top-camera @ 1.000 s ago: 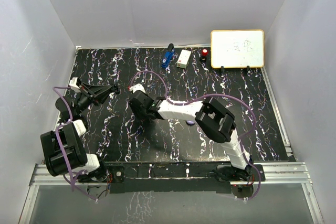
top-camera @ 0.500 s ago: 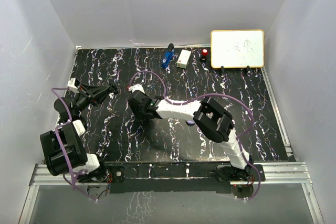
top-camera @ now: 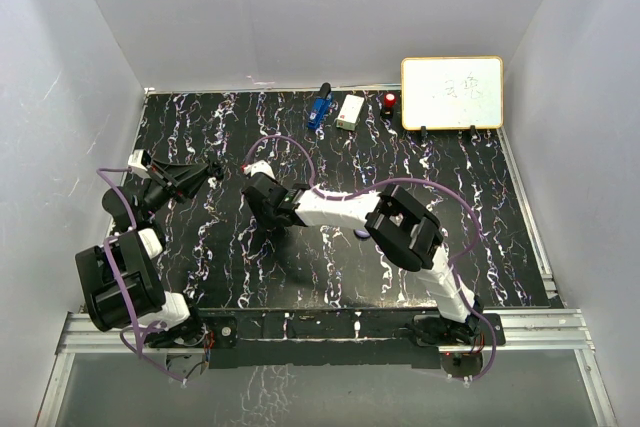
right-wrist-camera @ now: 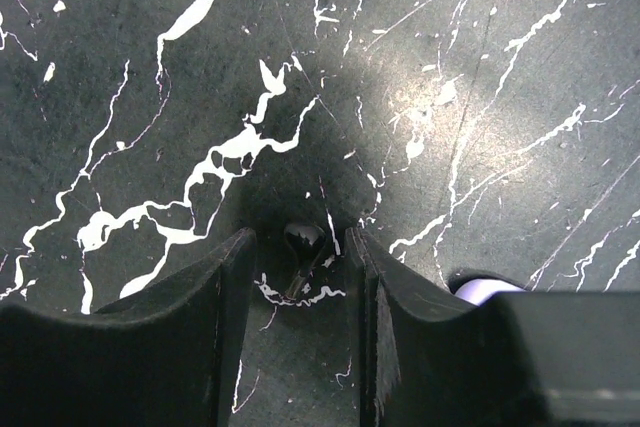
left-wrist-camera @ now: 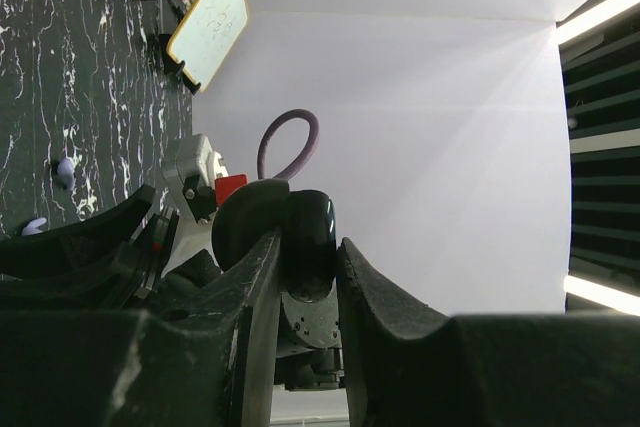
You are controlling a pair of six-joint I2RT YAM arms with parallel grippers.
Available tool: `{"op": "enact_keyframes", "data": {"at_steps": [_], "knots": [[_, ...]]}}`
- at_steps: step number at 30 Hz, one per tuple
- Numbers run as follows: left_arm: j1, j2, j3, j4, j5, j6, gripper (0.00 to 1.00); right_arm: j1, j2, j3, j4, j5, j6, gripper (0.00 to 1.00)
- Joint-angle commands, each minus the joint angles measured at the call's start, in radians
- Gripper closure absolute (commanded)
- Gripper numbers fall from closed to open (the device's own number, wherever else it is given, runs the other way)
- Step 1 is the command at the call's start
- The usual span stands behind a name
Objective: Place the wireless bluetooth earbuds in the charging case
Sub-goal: Pick up the earbud from the center of the board.
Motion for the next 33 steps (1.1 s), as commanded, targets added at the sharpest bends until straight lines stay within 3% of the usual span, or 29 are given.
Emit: {"op": "enact_keyframes", "data": {"at_steps": [1, 16, 33], "knots": [[0.01, 0.0, -0.005, 0.098, 0.019, -0.021, 1.0, 0.001, 0.022, 0.043, 0.009, -0.001, 0.014, 0.62], [0.021, 0.0, -0.007, 0.11, 0.025, -0.031, 1.0, -0.004, 0.024, 0.041, -0.007, -0.004, 0.025, 0.71], [0.024, -0.005, -0.005, 0.097, 0.036, -0.017, 1.0, -0.027, -0.03, 0.027, -0.009, 0.001, -0.001, 0.89]]}}
